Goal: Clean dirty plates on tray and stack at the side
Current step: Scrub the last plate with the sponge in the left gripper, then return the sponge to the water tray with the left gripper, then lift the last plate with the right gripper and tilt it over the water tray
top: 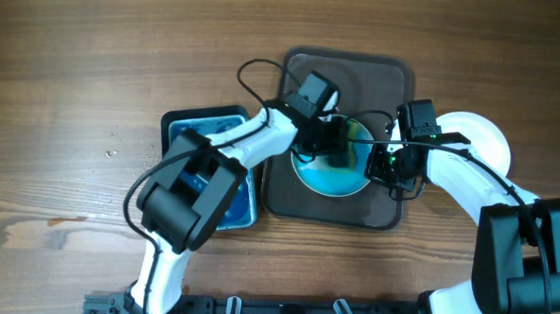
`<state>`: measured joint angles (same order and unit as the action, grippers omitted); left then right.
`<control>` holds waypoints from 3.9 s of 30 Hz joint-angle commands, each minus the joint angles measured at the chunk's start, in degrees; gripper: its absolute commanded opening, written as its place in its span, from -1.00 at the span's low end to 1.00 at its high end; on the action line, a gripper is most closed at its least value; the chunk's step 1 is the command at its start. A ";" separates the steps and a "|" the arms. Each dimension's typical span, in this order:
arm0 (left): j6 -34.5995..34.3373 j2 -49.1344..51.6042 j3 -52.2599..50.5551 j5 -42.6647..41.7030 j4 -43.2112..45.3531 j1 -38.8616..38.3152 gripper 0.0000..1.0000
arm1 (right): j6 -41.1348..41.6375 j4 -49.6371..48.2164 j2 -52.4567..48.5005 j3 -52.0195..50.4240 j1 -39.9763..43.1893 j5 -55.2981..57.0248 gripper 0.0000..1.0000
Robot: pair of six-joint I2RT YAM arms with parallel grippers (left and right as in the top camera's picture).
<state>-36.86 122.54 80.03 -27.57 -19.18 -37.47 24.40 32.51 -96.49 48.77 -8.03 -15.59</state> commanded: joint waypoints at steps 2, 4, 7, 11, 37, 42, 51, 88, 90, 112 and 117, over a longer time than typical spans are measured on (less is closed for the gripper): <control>-1.14 3.65 -0.31 -4.07 1.86 -1.05 -0.92 | -1.88 0.35 -1.55 -2.03 0.17 5.33 -0.91; -1.09 3.85 -0.31 -5.99 1.86 -1.16 -0.92 | -1.86 0.31 -1.55 -2.03 0.17 5.35 -0.91; 0.63 3.85 -0.28 -11.91 2.93 -1.62 -0.92 | -1.90 0.31 -1.55 -2.03 0.17 5.35 -0.91; 2.12 3.85 -0.31 -16.57 3.13 -2.71 -0.92 | -1.88 0.31 -1.55 -2.03 0.17 5.33 -0.91; 8.17 -7.82 -0.07 11.61 -24.85 4.37 -0.92 | -1.88 0.92 -1.55 -2.03 0.17 5.31 -0.91; 8.15 -18.99 -0.09 7.93 -26.69 5.81 -0.92 | -1.92 1.05 -1.55 -2.03 0.17 5.31 -0.91; 7.91 -27.41 -0.94 24.26 -43.74 14.43 -0.92 | -2.34 0.31 -1.55 -2.03 0.17 5.31 -0.92; 6.60 -45.86 -11.63 17.31 -42.53 41.83 1.00 | -4.17 22.03 15.06 22.43 -17.55 14.78 -0.91; 6.62 -49.31 -11.65 17.35 -43.36 44.26 1.00 | -2.47 18.51 13.88 22.43 -22.71 17.68 -0.91; 6.62 -54.93 -11.65 17.35 -44.33 46.97 1.00 | -3.41 -1.11 6.16 22.43 -58.93 72.57 -0.91; 6.62 -54.93 -11.65 17.35 -44.33 46.97 1.00 | -8.28 -3.87 6.16 22.43 -63.01 79.08 -0.91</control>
<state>-30.30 68.03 67.70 -9.52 -63.46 9.13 20.25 29.85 -90.21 69.97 -69.12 53.80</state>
